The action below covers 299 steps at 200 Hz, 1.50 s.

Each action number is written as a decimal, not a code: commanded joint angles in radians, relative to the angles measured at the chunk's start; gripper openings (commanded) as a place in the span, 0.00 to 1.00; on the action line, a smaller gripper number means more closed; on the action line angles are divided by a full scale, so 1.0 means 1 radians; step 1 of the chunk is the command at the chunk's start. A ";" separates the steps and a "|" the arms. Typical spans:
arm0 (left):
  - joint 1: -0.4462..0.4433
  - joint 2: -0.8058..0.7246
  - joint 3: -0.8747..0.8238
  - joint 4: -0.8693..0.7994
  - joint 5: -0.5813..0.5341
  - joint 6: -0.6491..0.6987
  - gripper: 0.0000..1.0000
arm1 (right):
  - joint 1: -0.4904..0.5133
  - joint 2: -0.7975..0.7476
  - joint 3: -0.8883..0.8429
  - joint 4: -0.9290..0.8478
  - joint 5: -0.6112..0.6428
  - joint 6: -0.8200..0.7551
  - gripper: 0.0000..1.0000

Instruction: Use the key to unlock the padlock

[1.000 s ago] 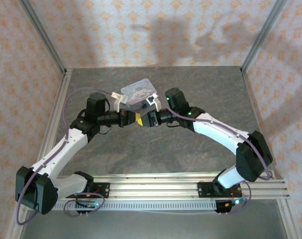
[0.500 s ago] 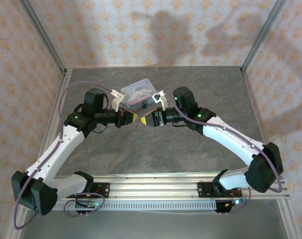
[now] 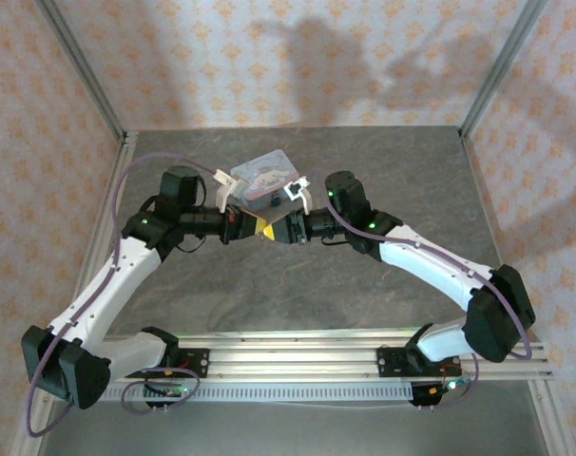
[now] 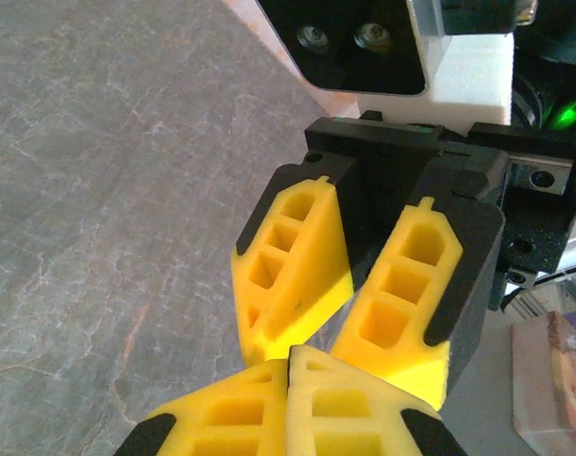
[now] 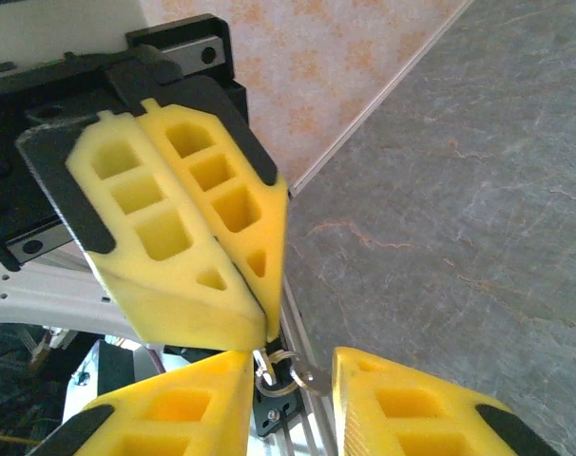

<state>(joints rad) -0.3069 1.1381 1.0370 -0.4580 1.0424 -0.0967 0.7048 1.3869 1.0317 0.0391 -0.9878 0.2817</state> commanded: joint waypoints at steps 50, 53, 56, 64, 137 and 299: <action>0.000 0.011 0.026 0.031 0.058 -0.026 0.00 | 0.025 0.001 -0.025 0.078 -0.044 0.013 0.26; 0.000 0.010 0.026 0.031 0.060 -0.025 0.00 | 0.025 0.002 -0.025 0.079 -0.044 0.014 0.24; 0.000 0.011 0.026 0.030 0.062 -0.025 0.00 | 0.026 0.004 -0.025 0.079 -0.046 0.014 0.22; 0.000 0.011 0.028 0.030 0.065 -0.025 0.00 | 0.026 0.004 -0.025 0.079 -0.050 0.015 0.15; 0.000 0.013 0.023 0.070 0.040 -0.094 0.01 | 0.027 0.000 -0.083 0.245 -0.031 0.108 0.00; 0.098 -0.149 -0.205 0.348 0.110 -0.264 0.31 | -0.004 0.061 -0.125 0.570 -0.039 0.356 0.00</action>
<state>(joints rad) -0.2150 1.0061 0.8337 -0.1707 1.0946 -0.3447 0.7090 1.4509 0.9115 0.4992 -0.9966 0.5957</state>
